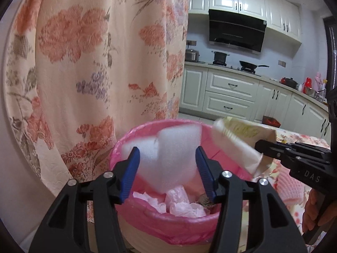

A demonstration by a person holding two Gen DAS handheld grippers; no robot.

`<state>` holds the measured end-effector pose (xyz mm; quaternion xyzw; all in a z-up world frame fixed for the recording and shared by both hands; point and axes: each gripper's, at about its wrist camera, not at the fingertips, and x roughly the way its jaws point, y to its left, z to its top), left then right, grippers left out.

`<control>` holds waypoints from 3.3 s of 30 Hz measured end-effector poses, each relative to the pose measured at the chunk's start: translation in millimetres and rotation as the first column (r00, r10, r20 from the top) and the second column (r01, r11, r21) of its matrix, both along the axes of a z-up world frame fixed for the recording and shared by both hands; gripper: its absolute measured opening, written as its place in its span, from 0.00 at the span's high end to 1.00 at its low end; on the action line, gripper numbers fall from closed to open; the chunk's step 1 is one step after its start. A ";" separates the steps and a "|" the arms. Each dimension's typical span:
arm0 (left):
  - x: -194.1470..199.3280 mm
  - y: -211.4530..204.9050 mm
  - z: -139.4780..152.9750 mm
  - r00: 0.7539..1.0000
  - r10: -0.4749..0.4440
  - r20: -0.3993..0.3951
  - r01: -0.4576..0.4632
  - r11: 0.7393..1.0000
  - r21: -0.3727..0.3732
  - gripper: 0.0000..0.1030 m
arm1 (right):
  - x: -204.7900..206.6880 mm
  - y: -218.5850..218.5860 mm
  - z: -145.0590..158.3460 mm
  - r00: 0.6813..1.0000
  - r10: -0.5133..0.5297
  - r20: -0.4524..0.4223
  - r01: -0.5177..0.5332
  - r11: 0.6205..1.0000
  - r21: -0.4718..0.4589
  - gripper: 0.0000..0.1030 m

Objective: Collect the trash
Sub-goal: 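Open both tools to drop the packet and foam sheet into the bin, then move both open tools back over the pink fruit nets, then grasp a pink foam fruit net with each tool and lift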

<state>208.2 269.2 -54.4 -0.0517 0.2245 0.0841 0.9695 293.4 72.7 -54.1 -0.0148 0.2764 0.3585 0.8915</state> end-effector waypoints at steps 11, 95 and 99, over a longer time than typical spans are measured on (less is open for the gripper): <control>-18.3 9.7 -6.9 0.998 0.063 0.007 -0.063 0.998 -0.023 0.22 | -2.0 -13.4 -11.9 0.999 -0.014 -0.032 0.015 1.000 0.022 0.73; 70.9 -272.6 -63.9 0.948 -0.228 -0.224 0.253 0.964 0.088 0.10 | 29.7 -306.8 -72.9 0.772 -0.608 -0.186 0.603 0.793 -0.088 0.18; 74.9 -274.7 -68.7 0.940 -0.225 -0.256 0.255 0.963 0.087 0.16 | 30.9 -301.7 -74.4 0.782 -0.593 -0.189 0.584 0.805 -0.109 0.32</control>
